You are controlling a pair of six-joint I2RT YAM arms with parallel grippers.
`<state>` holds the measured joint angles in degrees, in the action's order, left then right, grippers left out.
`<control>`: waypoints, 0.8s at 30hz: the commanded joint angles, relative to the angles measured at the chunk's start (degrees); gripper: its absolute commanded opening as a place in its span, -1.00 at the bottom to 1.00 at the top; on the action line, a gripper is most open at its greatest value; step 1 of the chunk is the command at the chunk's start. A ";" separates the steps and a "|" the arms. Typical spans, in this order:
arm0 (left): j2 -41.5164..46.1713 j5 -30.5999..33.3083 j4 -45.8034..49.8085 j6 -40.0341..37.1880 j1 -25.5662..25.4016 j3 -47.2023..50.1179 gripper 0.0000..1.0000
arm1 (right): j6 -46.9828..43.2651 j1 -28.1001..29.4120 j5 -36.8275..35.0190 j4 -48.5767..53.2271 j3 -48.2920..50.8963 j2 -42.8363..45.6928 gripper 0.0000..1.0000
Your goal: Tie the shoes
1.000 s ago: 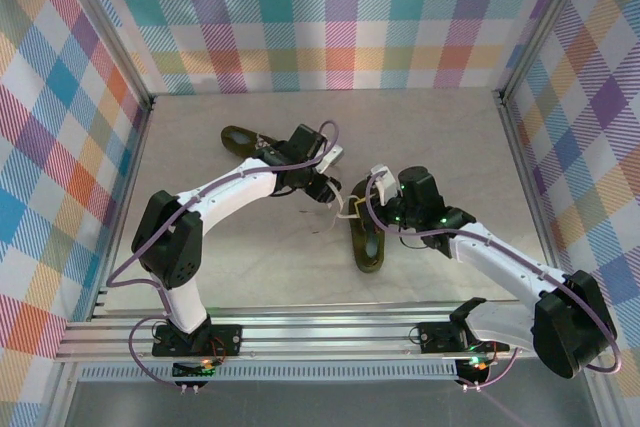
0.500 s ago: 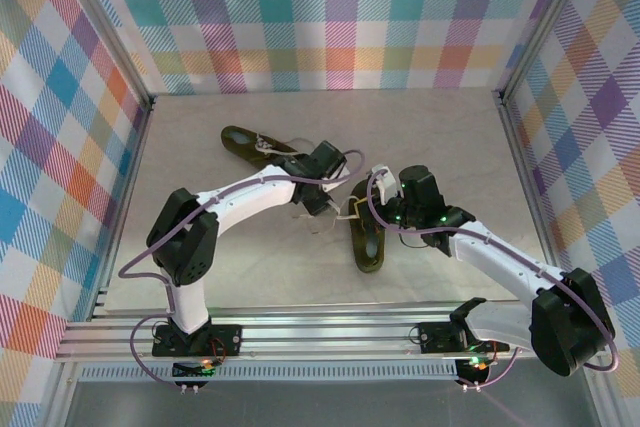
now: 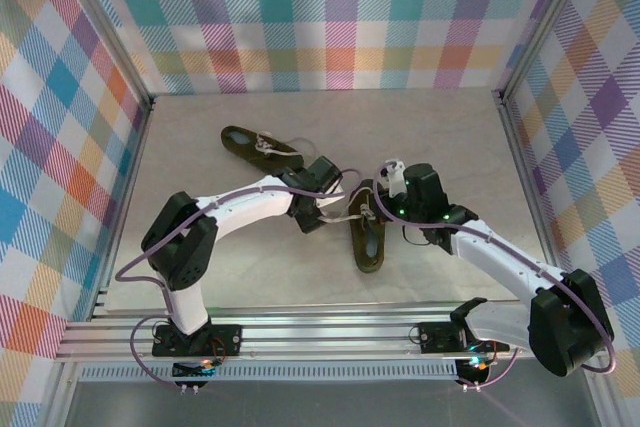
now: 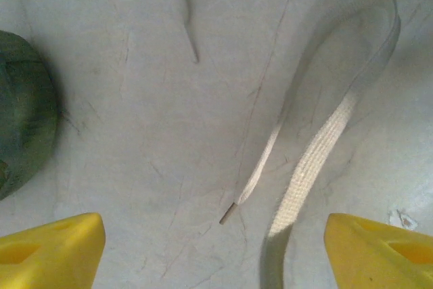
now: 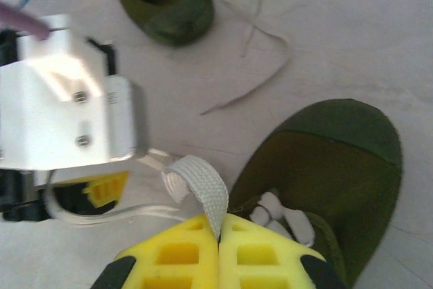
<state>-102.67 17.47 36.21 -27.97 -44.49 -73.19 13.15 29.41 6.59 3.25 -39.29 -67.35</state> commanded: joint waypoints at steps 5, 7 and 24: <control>9.15 -7.12 -0.66 5.44 0.54 4.18 0.74 | 1.10 -0.84 -2.35 2.63 -2.15 -2.17 -1.00; 10.10 -6.70 -0.75 8.34 1.79 3.83 0.72 | 0.46 -0.84 -1.16 2.26 -1.95 -1.95 -1.00; 8.24 1.75 28.33 -1.92 3.16 -11.34 0.79 | -0.44 -0.89 1.10 0.96 -0.61 -0.35 -1.00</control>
<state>-95.57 16.34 59.70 -26.44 -41.23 -82.06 13.23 28.82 6.31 5.19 -39.66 -68.90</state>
